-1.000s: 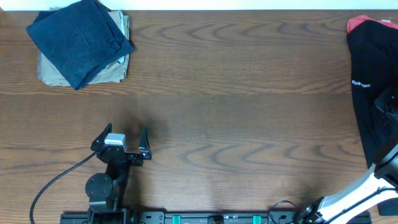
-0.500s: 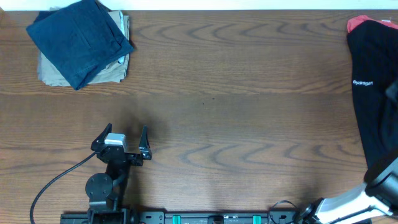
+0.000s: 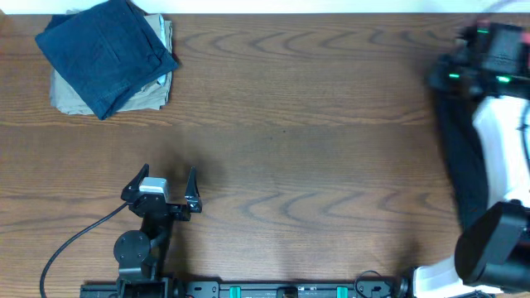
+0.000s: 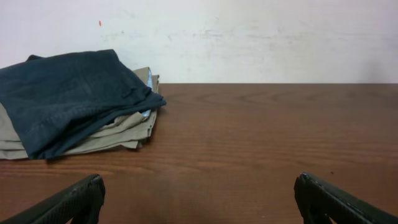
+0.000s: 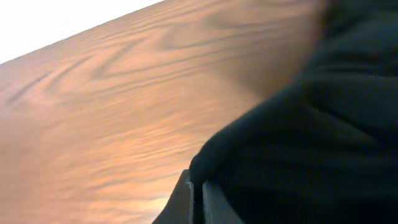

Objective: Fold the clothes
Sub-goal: 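Drag the black t-shirt leftward onto the table center with the right gripper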

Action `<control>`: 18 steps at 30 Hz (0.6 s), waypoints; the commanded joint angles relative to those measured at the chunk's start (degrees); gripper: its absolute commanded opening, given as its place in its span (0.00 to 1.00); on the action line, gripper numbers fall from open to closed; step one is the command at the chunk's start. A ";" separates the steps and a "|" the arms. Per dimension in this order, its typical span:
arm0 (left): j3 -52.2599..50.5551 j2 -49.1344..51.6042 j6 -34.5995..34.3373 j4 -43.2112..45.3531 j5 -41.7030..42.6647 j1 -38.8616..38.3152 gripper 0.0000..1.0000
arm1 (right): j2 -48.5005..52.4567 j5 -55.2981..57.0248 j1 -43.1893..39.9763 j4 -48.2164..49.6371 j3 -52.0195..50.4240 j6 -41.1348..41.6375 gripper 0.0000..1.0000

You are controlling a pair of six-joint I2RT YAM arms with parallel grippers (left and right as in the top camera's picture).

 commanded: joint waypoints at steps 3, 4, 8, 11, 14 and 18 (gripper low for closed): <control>-1.09 -0.35 -0.68 -1.75 0.76 0.24 0.98 | -1.09 -9.03 15.04 1.81 0.31 2.08 0.01; -1.09 -0.35 -0.68 -1.75 0.76 0.24 0.98 | -1.05 -9.46 18.10 2.16 0.31 2.10 0.01; -1.09 -0.35 -0.68 -1.75 0.76 0.24 0.98 | -0.50 -10.40 31.08 2.73 0.31 2.03 0.01; -1.09 -0.35 -0.68 -1.75 0.76 0.24 0.98 | 0.22 -10.12 39.78 2.54 0.31 1.75 0.01; -1.09 -0.35 -0.70 -1.73 0.76 0.24 0.98 | 0.35 -9.92 45.66 2.51 0.31 1.40 0.10; -1.09 -0.35 -0.68 -1.75 0.76 0.24 0.98 | 0.20 -9.84 47.45 1.90 0.57 1.33 0.19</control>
